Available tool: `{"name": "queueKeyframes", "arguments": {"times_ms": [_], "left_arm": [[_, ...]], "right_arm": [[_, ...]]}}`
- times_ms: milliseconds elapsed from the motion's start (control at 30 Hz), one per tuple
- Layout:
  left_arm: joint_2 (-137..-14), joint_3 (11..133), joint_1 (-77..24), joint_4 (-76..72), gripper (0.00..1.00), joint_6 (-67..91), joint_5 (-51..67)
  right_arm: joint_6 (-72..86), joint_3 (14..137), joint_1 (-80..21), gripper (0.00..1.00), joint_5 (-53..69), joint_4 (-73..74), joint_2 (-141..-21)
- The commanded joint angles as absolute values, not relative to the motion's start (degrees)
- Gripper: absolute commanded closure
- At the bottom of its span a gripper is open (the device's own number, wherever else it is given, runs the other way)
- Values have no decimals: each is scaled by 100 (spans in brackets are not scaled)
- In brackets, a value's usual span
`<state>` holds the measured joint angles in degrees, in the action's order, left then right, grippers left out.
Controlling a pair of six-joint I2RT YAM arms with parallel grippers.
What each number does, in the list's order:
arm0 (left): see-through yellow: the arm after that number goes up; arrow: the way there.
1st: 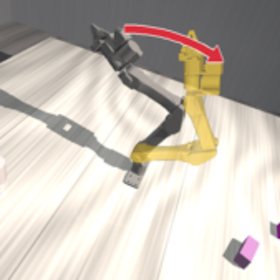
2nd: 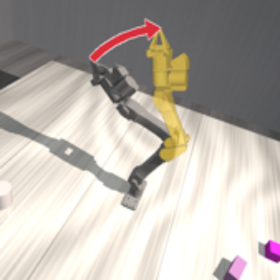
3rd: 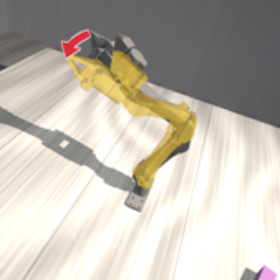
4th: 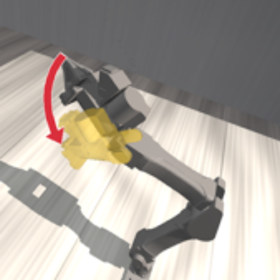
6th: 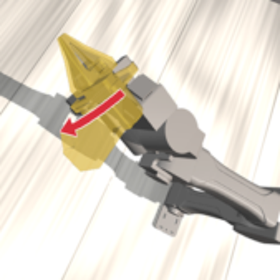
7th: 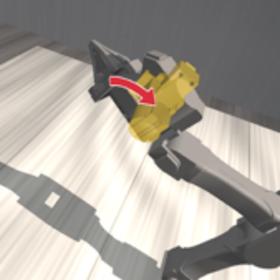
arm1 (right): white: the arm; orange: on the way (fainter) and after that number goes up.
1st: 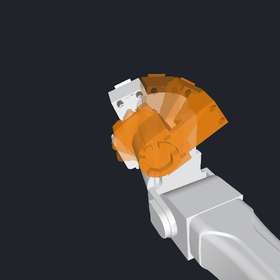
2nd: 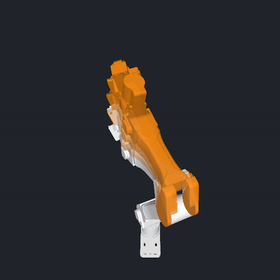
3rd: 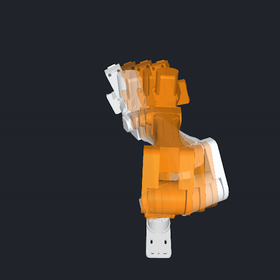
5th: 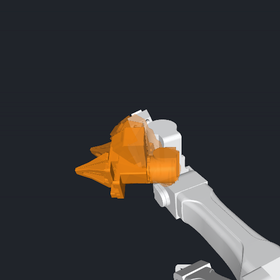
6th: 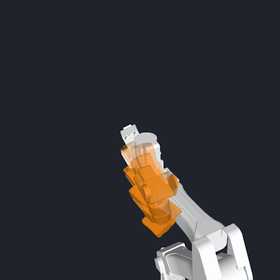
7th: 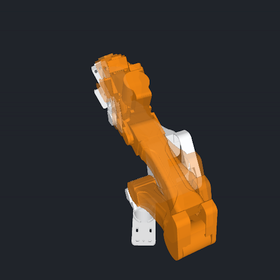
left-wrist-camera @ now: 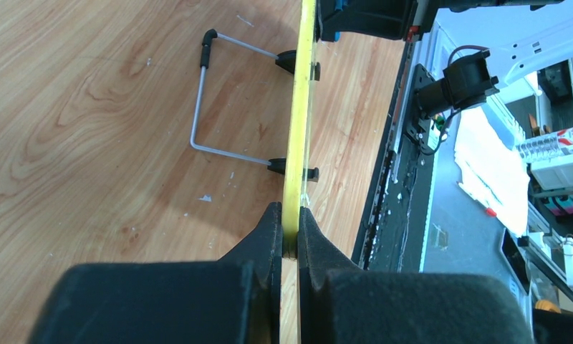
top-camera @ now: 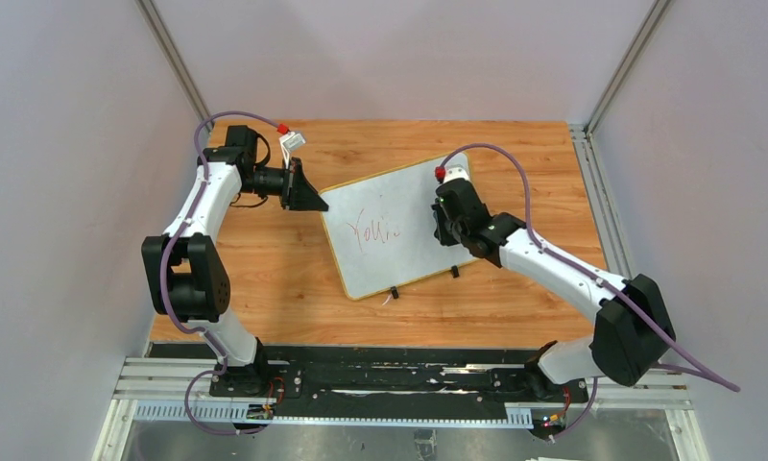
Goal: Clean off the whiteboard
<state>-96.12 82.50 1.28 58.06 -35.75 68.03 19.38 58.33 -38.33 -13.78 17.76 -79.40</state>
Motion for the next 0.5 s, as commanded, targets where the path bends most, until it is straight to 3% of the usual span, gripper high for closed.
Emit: {"name": "queueKeyframes", "arguments": {"times_ms": [0, 467], "left_arm": [[-9654, 8196, 0, 5974, 100, -3928, 6329], [-9660, 8212, 0, 5977, 100, -3911, 6337]], "right_arm": [[1948, 6050, -4210, 99, -1221, 1595, -8287], [2124, 6980, -5401, 99, -1027, 1479, -9213]]}}
